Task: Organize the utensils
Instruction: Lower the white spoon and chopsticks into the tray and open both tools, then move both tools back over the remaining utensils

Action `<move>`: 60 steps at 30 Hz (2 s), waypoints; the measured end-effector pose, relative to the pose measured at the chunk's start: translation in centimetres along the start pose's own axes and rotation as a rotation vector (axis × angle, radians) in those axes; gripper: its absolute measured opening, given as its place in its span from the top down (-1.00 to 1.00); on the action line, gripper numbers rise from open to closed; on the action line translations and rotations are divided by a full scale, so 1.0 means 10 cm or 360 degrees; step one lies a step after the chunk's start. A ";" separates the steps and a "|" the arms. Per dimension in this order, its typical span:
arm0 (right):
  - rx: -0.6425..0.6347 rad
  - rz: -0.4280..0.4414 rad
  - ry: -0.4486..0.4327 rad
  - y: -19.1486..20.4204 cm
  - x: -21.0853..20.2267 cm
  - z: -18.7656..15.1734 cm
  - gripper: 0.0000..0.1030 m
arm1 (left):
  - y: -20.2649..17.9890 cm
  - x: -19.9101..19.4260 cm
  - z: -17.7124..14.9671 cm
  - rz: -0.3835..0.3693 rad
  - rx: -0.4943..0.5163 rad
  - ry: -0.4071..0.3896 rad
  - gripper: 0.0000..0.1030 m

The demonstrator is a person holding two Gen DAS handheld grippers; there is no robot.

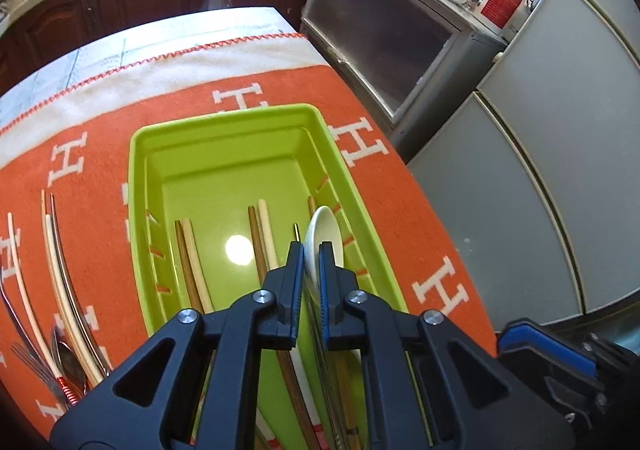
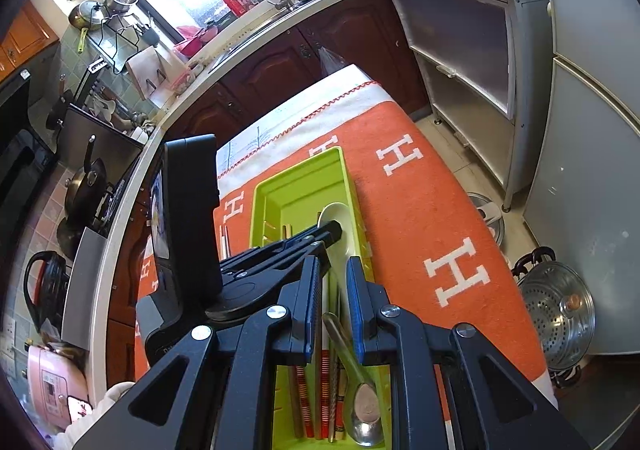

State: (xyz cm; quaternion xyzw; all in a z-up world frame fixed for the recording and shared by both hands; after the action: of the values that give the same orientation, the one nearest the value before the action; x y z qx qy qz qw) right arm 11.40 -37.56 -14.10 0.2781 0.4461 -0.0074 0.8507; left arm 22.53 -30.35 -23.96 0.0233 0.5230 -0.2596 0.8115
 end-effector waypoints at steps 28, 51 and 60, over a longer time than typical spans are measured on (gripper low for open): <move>-0.0356 0.0064 0.0226 0.93 0.47 -0.48 0.73 | 1.14 -1.64 -0.84 0.0257 -0.0173 -0.0049 0.80; -0.0755 0.0112 0.0468 2.21 1.50 -0.34 0.73 | 2.75 -1.68 -0.78 0.0390 -0.0559 0.0009 0.79; -0.0867 0.0201 0.0645 2.51 1.98 -0.61 0.73 | 3.11 -1.20 -0.63 0.0290 -0.0783 0.0004 0.78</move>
State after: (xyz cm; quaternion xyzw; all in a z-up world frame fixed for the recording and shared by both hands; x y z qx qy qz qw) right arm 25.20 -8.75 -20.21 0.0635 0.5734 0.2200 0.7866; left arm 27.30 3.28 -23.76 -0.1273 0.5672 -0.0506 0.8121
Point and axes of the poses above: each gripper's, at about its wrist camera, not at the fingertips, and x roughly the way its jaws point, y to its left, z to its top, the point moved 7 cm from there along x, roughly the way its jaws point, and after that the axes turned 1 degree about z, right-handed, at the moved point
